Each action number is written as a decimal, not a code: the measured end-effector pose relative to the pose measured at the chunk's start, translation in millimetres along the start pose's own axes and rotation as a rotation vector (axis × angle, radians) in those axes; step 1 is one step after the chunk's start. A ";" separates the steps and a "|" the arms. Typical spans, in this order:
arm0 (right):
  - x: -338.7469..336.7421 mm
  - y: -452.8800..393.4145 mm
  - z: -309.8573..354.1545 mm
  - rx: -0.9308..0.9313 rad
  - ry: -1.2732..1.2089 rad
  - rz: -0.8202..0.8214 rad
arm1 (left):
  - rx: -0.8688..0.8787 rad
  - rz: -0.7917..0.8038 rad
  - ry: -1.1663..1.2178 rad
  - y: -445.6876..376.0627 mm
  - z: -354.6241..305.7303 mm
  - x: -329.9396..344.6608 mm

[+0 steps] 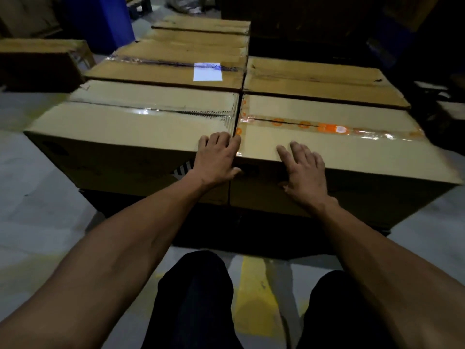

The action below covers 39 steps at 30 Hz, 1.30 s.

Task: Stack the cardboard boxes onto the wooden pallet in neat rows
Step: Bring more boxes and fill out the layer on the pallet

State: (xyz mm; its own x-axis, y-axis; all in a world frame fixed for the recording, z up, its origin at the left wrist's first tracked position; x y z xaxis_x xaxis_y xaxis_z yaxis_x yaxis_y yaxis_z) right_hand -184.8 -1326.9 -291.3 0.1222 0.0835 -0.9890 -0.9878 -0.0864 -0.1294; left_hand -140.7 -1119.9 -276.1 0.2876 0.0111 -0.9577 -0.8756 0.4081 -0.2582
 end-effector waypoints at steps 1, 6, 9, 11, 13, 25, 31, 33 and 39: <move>-2.0 3.7 -5.6 0.022 -0.006 0.006 | -0.002 0.014 -0.008 -2.0 -1.5 0.2; -11.5 28.5 -57.3 0.260 -0.016 -0.025 | -0.039 0.099 -0.008 -0.6 -1.0 9.8; -12.9 29.6 -71.6 0.299 0.005 -0.033 | -0.050 0.098 0.002 -0.5 -2.1 10.5; -12.0 26.8 -71.9 0.295 0.011 -0.036 | -0.052 0.094 -0.001 -0.1 -1.4 11.4; -10.0 24.6 -71.5 0.287 0.018 -0.039 | -0.049 0.095 -0.008 0.3 -0.6 12.8; -7.0 22.0 -75.8 0.273 0.042 -0.040 | -0.049 0.081 -0.010 -0.5 -3.0 14.7; -8.9 23.0 -73.0 0.305 0.000 0.038 | -0.064 0.153 0.025 -1.5 -3.9 13.3; -16.4 29.2 -65.3 0.330 -0.041 0.115 | -0.082 0.258 0.062 -2.5 -7.8 6.4; -81.4 84.0 -31.5 0.447 -0.272 0.367 | -0.183 0.637 0.335 10.3 -26.3 -58.5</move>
State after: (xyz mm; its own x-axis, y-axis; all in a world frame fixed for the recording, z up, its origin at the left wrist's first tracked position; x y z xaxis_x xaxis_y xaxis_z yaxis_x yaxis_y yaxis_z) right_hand -274.7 -1372.2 -223.9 -0.2026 0.3812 -0.9020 -0.9125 0.2607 0.3152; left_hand -176.8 -1140.4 -226.1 -0.4054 -0.0965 -0.9090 -0.8926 0.2564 0.3709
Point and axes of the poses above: each hand's wrist, its own y-axis away from the middle knuckle, its own x-axis out of the palm, z = x × y, the point moved 5 cm from there along -y, towards the middle knuckle, and after that the axes turned 1 degree about -y, right-handed, at the moved point
